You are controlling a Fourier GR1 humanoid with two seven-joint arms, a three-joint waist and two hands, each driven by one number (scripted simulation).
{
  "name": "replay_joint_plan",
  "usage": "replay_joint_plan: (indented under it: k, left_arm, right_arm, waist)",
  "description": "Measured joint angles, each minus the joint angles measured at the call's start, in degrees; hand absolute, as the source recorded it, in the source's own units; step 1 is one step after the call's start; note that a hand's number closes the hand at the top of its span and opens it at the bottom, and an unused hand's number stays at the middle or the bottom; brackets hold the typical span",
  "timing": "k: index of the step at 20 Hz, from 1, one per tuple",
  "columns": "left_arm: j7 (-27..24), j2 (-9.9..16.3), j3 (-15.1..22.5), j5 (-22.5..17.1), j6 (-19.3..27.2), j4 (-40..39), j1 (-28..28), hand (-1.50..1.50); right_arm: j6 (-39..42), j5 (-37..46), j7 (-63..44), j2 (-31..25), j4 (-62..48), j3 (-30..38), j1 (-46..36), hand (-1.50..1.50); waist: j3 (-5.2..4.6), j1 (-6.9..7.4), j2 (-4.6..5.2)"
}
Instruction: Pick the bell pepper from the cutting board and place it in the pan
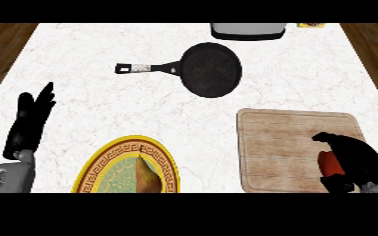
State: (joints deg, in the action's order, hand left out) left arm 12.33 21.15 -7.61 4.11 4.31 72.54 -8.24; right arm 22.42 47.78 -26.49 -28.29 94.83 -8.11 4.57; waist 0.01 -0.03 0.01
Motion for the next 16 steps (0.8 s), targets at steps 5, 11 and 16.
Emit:
replay_joint_plan:
  k: [5, 11, 16]
  left_arm:
    - [1.8, -0.1, -0.7, 0.4, -0.4, 2.4, 0.7, 0.0]
    - [2.5, -1.0, -1.6, 1.5, -1.0, 3.7, 1.0, 0.0]
    - [2.5, -0.7, -2.2, 1.4, -1.1, 3.4, 1.6, 0.0]
  right_arm:
    - [-3.7, 5.0, 4.0, -1.0, -1.2, 0.2, 0.2, 1.5]
    - [-5.0, 7.5, 7.2, 0.8, -2.7, 2.9, -0.3, 1.5]
    - [-8.3, 11.7, -10.7, 13.2, 3.0, 1.4, 3.1, 1.5]
  waist:
    - [-0.02, 0.03, -0.05]
    - [-0.02, -0.03, -0.04]
    - [-0.38, -1.29, -0.55]
